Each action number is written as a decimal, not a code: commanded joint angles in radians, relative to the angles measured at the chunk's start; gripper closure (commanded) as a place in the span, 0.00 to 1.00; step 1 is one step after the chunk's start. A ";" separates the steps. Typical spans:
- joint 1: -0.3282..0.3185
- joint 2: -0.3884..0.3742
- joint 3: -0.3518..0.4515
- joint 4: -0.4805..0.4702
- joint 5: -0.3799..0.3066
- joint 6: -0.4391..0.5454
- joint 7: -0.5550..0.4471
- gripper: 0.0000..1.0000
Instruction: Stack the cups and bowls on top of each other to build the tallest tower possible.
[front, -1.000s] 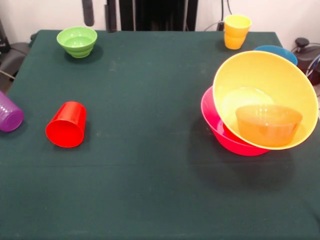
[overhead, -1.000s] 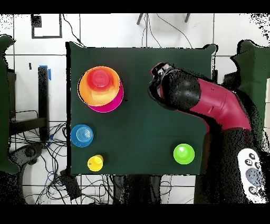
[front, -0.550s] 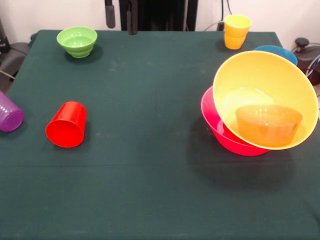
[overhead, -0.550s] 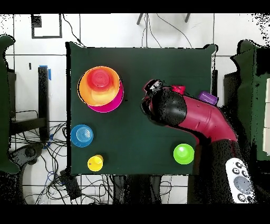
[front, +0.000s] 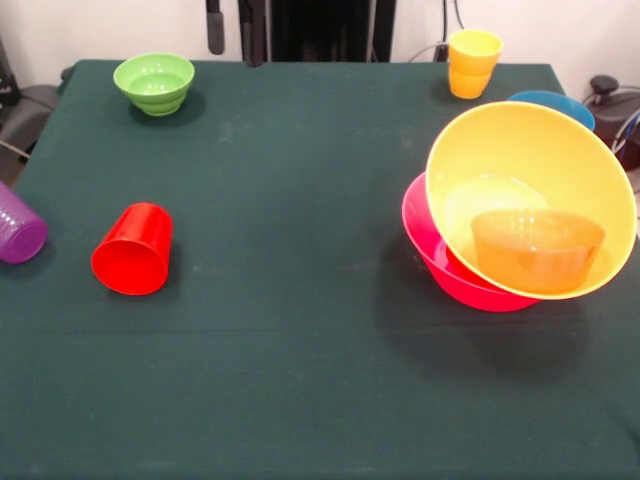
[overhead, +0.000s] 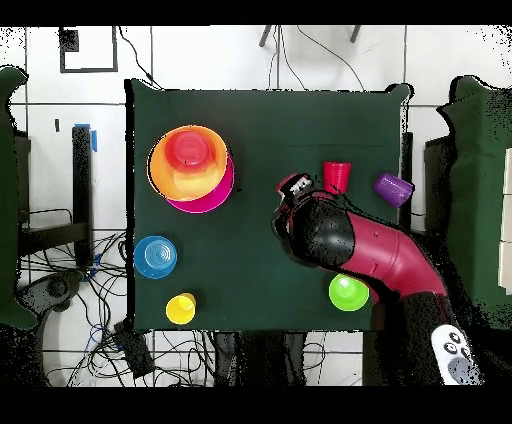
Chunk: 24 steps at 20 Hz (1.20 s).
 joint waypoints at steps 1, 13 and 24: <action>-0.071 -0.032 0.107 0.175 -0.073 -0.062 -0.047 0.00; -0.122 -0.075 0.161 0.264 -0.075 -0.121 -0.021 0.00; -0.111 -0.056 0.152 0.269 -0.082 -0.140 0.005 0.00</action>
